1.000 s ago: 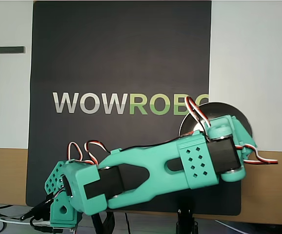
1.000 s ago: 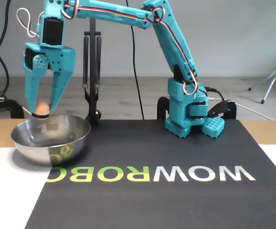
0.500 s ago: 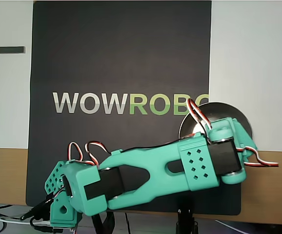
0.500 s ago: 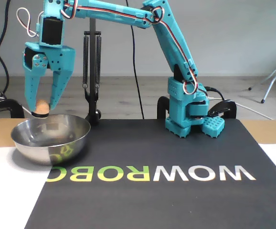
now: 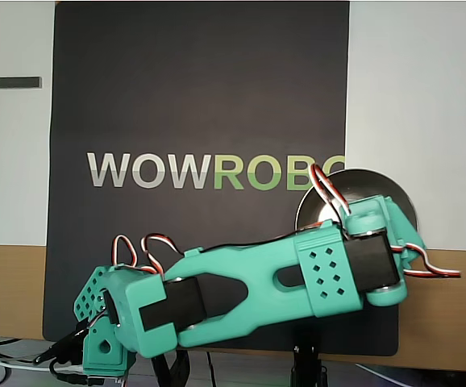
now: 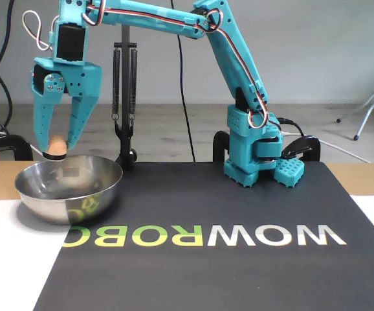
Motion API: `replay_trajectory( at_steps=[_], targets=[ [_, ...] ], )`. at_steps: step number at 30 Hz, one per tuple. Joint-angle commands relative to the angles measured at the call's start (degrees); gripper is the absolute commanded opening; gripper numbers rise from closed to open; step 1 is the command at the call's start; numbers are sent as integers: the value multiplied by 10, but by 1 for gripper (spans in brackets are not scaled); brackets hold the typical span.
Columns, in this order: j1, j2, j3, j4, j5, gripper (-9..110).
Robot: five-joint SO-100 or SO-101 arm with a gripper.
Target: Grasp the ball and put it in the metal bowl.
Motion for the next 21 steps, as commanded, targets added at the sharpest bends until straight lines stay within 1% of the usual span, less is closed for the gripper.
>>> replay_trajectory(
  at_steps=[1,5,7,9,21],
  targets=[
    [2,4,-25,-4,1,35],
    [2,4,-25,-4,1,53],
    [2,4,-24,-4,1,58],
    [2,3,-24,-4,1,60],
    [2,3,-22,-4,0,59]
  ],
)
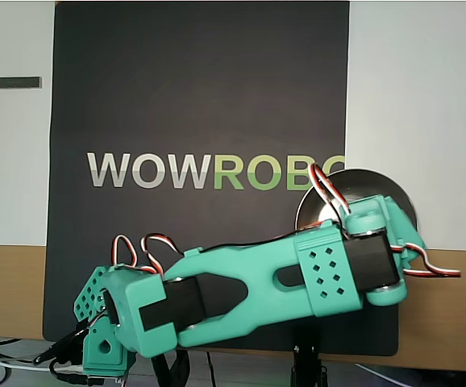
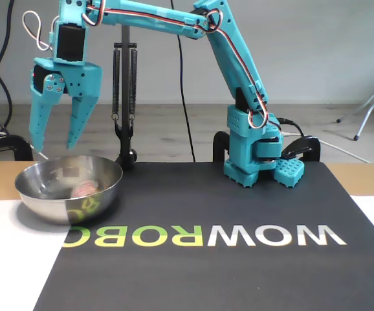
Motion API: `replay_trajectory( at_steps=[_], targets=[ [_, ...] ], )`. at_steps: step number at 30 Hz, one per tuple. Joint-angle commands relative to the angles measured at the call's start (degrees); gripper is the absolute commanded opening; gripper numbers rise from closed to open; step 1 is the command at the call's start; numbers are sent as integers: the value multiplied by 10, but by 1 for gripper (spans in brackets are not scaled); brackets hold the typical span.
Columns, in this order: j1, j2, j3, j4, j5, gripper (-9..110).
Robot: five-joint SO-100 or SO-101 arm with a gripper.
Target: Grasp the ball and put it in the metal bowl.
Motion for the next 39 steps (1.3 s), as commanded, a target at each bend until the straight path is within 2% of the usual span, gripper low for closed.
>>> replay_trajectory(
  at_steps=[1,27,29,33,39],
  targets=[
    [2,3,-20,-4,0,59],
    [2,3,-22,-4,1,59],
    [2,3,-23,-4,0,52],
    [2,3,-23,-4,-4,27],
    [2,3,-23,-4,-4,16]
  ],
)
